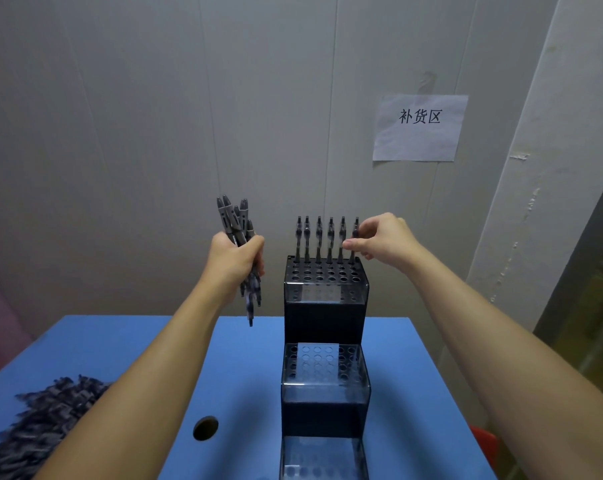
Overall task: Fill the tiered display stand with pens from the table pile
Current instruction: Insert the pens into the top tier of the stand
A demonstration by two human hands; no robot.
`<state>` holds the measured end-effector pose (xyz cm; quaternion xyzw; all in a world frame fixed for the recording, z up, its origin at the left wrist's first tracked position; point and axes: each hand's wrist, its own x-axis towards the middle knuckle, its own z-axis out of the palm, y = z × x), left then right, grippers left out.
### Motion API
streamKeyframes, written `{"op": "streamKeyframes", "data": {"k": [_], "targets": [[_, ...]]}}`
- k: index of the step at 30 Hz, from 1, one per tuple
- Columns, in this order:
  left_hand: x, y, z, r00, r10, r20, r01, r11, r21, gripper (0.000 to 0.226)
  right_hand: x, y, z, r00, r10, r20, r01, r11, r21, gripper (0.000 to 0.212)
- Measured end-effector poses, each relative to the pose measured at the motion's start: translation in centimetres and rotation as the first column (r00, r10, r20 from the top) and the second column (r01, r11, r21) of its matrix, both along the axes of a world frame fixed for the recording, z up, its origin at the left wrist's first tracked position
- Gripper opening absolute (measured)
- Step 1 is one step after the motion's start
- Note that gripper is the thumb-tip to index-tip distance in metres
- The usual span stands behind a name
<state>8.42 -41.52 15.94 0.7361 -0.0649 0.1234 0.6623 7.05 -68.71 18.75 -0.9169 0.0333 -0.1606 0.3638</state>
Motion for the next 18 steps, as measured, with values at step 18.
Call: {"op": "streamKeyframes", "data": {"k": [18], "targets": [[-1.8, -1.5, 1.5, 0.966, -0.236, 0.106, 0.215, 0.959, 0.183, 0.014, -1.6, 9.2, 4.7, 0.943, 0.314, 0.11, -0.319, 0.947, 0.033, 0.017]]}}
